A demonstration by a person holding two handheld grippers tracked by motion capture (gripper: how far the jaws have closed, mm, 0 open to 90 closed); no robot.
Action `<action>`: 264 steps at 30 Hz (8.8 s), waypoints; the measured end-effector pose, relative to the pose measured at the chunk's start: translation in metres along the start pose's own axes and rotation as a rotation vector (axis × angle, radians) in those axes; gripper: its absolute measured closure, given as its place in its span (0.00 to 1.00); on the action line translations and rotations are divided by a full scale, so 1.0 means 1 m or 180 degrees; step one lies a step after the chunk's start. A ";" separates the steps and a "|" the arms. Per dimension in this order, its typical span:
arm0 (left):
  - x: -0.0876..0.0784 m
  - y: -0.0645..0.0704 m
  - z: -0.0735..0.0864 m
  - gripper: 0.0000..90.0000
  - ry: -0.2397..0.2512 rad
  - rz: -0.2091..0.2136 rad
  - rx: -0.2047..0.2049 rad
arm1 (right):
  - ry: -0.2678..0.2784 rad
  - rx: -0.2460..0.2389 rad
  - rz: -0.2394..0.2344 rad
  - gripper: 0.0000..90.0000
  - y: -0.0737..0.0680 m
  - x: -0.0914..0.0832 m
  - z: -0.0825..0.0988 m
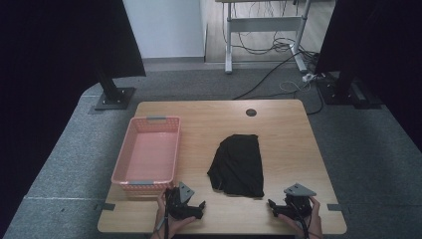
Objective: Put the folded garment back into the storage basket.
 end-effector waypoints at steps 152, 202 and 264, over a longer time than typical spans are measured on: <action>0.029 -0.005 -0.125 0.13 0.0250 -0.0068 0.0018 | 0.0004 -0.0035 -0.0037 0.13 0.000 0.004 -0.004; 0.066 -0.017 -0.153 0.13 0.0280 -0.0085 -0.0069 | 0.0004 -0.0030 -0.0031 0.13 0.000 0.004 -0.004; 0.115 -0.022 -0.192 0.13 0.0254 -0.0054 -0.0110 | 0.0005 -0.0045 -0.0045 0.13 -0.001 0.004 -0.004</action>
Point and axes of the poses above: each handheld gripper's, and its own axes: x roughly forward along the jaws, z roughly out of its underside, y roughly to its right, the point moved 6 cm from there along x, roughly forward along the jaws, and after that the axes turned 10 degrees about z, right-handed, at the moved point
